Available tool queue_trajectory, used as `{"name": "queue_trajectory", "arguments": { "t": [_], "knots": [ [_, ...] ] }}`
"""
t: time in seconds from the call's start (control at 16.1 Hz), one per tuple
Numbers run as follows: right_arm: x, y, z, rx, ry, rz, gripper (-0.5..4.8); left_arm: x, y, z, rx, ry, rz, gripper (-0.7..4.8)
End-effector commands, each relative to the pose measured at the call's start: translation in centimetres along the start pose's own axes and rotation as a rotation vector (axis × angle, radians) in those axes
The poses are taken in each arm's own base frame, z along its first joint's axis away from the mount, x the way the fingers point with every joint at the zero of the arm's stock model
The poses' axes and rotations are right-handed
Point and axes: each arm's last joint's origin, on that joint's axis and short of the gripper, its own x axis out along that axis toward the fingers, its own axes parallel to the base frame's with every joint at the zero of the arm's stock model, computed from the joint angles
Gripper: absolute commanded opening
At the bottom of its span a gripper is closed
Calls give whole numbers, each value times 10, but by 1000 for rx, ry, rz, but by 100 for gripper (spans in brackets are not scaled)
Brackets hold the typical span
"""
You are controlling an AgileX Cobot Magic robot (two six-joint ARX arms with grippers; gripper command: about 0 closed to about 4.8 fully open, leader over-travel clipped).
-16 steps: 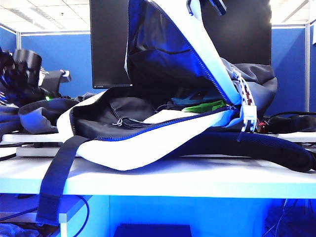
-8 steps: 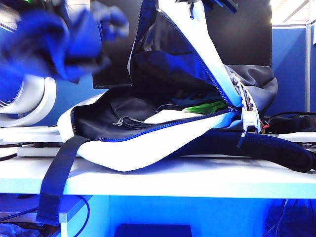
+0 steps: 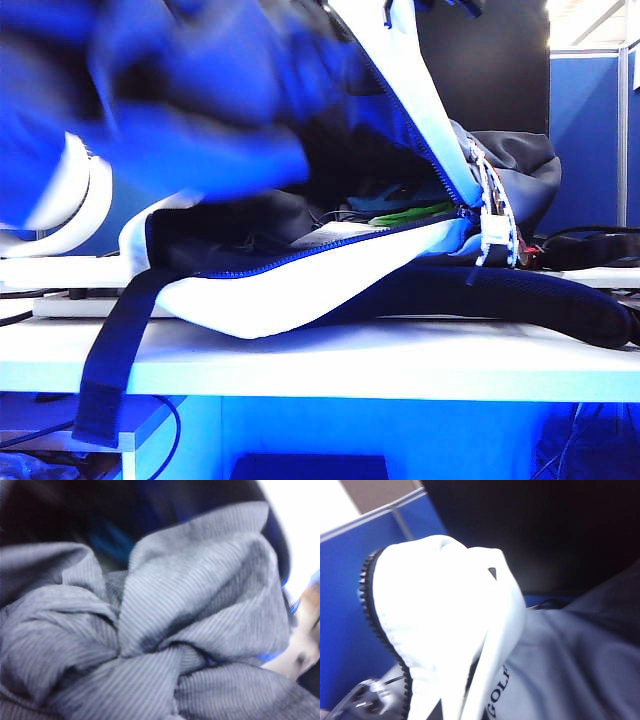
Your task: Put the gray clothes into the backpack.
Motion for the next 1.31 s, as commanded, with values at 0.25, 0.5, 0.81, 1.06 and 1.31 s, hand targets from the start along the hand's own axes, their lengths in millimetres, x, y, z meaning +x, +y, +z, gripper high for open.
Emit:
{"name": "queue_trajectory", "arguments": {
  "t": [0.25,0.5,0.81,1.06,1.31],
  "knots": [
    [-7,17,17,45,2,338,-6,100,43,-4,-31,-302,17,-5],
    [-8,20,15,64,61,429,-6,185,24,-17,-12,-446,-170,-5],
    [-9,16,16,64,84,451,-6,231,11,-7,-2,-529,3,306],
    [-11,5,22,58,30,377,-6,205,23,3,0,-385,-204,479],
    [-14,-13,30,58,-18,276,-6,146,19,24,69,-207,-286,479]
  ]
}}
